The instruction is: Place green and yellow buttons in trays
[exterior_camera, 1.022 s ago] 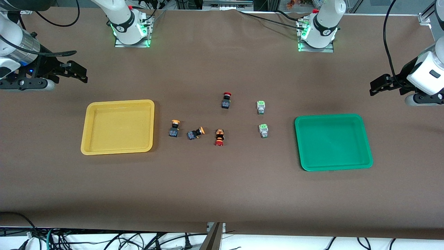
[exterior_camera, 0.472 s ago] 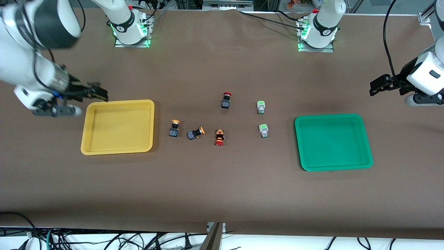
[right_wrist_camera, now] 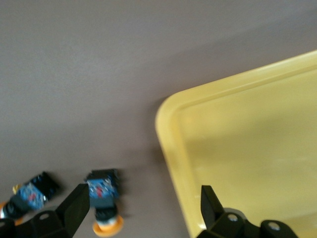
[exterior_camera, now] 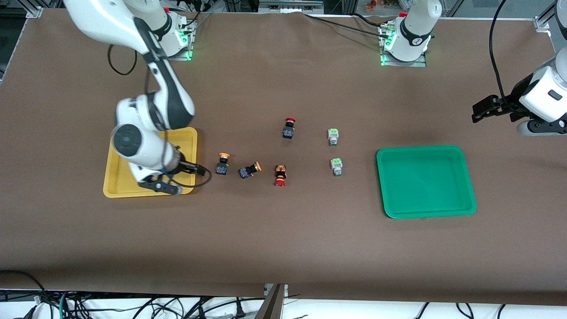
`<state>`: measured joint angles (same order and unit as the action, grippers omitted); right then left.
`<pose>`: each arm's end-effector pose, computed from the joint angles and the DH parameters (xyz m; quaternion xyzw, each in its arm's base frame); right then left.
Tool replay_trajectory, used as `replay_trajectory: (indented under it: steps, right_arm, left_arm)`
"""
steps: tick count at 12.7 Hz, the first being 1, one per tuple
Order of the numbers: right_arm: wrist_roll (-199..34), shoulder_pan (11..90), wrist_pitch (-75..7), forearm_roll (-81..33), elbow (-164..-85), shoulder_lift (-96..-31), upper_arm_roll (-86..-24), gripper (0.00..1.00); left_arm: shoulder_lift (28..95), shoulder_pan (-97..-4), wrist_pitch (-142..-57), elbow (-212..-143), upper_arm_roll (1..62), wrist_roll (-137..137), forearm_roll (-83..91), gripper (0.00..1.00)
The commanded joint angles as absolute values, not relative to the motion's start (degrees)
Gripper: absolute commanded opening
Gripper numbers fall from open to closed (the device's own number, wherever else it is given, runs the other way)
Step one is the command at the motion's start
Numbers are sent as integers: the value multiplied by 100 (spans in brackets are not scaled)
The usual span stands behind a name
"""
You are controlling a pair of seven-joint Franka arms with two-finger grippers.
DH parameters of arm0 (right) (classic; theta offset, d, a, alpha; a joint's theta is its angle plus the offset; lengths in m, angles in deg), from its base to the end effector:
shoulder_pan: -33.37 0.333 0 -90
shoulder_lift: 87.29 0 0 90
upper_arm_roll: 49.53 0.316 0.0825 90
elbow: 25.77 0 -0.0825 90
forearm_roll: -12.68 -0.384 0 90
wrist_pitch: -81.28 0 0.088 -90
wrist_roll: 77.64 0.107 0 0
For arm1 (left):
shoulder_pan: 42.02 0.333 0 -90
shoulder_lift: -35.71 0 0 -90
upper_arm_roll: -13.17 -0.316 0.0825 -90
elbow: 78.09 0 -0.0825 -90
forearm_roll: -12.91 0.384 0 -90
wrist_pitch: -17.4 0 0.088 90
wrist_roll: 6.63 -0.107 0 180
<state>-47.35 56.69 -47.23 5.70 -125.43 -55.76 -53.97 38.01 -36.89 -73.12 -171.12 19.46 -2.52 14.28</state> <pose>0.6237 0.2218 0.2584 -0.9905 0.1329 0.0310 0.0149 0.5637 -0.0077 0.5781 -0.9988 -0.0251 0.0413 0.0117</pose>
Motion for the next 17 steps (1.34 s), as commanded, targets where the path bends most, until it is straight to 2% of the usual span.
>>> replay_trajectory:
  steps: [1,6,7,8,10,11,12,15,17]
  right_arm:
    - [-4066,5946,-5125,442,-12403,-5215,-5428,99]
    - [-3484,6395,-5732,345,-12552,-4818,-5428,92]
    - [-3492,6396,-5837,345,-12648,-4818,-5428,82]
    - [-3527,6396,-5864,345,-12727,-4827,-5428,68]
    - [-3685,6370,-5742,345,-12746,-4905,-5445,23]
    - [-3920,6335,-5481,345,-12693,-5028,-5498,7]
    - [-4306,6239,-5052,354,-12615,-5194,-5611,0]
    - [-6036,6141,-4109,372,-12535,-5538,-6366,0]
    - [-6916,6123,-4098,363,-12657,-5539,-6814,1]
  left_arm:
    - [3852,-3665,-7269,-16984,1976,-215,1344,100]
    - [3852,-3665,-7269,-16984,1967,-215,1344,100]
    - [3852,-3665,-7269,-16984,1976,-215,1344,100]
    - [3852,-3665,-7269,-16993,1967,-215,1344,100]
    - [3852,-3665,-7269,-16984,1967,-215,1344,100]
    - [3852,-3665,-7269,-16984,1976,-215,1344,100]
    - [3852,-3665,-7269,-16984,1967,-215,1344,100]
    - [3852,-3683,-7269,-16984,1976,-206,1335,100]
    - [3870,-3683,-7269,-16984,1993,-206,1335,100]
